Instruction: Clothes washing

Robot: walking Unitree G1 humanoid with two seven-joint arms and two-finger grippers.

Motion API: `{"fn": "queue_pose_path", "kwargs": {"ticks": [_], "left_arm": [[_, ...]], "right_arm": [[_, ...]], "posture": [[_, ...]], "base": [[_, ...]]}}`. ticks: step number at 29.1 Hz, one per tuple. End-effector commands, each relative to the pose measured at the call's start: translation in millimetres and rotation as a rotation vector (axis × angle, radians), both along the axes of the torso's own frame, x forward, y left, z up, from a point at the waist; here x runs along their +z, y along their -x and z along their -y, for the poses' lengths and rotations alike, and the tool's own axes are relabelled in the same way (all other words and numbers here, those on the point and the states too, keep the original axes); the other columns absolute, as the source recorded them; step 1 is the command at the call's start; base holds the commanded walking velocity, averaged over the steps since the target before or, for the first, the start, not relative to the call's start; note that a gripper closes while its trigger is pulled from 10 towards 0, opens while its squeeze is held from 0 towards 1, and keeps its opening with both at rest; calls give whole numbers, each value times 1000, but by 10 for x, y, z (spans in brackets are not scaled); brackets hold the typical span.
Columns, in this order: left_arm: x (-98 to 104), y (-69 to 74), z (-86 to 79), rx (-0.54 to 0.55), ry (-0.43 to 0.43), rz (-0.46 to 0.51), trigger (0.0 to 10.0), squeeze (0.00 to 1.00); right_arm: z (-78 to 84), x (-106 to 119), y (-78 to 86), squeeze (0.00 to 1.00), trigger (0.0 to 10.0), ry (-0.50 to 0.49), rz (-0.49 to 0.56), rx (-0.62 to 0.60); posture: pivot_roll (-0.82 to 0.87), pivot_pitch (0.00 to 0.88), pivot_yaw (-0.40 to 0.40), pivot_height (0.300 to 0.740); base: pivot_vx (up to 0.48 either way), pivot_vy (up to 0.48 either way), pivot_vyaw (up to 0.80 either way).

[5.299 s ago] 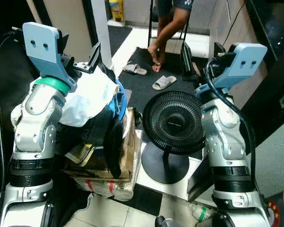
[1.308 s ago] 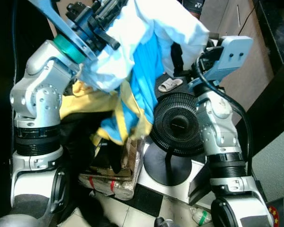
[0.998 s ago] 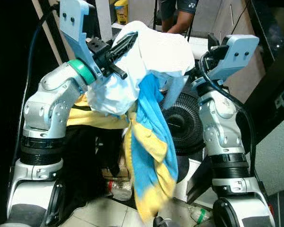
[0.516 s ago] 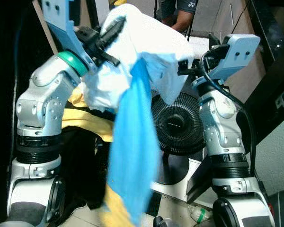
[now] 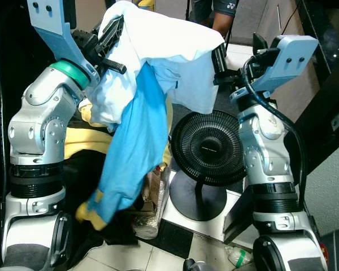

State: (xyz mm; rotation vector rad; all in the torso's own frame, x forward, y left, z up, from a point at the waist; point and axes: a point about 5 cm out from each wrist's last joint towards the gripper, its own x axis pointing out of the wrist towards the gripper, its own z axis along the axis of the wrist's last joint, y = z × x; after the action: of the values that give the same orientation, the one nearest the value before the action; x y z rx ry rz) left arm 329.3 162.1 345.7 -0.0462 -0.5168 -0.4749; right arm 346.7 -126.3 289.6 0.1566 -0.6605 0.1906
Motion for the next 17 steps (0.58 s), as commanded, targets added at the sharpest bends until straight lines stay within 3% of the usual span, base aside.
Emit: {"fn": "queue_pose_path", "kwargs": {"ticks": [1, 17], "left_arm": [[354, 237, -33, -43, 41, 211, 10000, 0], [1029, 634, -140, -96, 50, 495, 10000, 0]], "right_arm": [[16, 143, 46, 0, 10000, -3, 64, -20], [-4, 186, 64, 0, 10000, -12, 85, -15]], "posture": [[80, 0, 61, 740], [88, 0, 63, 740]], "base": [[0, 0, 0], [0, 0, 0]]}}
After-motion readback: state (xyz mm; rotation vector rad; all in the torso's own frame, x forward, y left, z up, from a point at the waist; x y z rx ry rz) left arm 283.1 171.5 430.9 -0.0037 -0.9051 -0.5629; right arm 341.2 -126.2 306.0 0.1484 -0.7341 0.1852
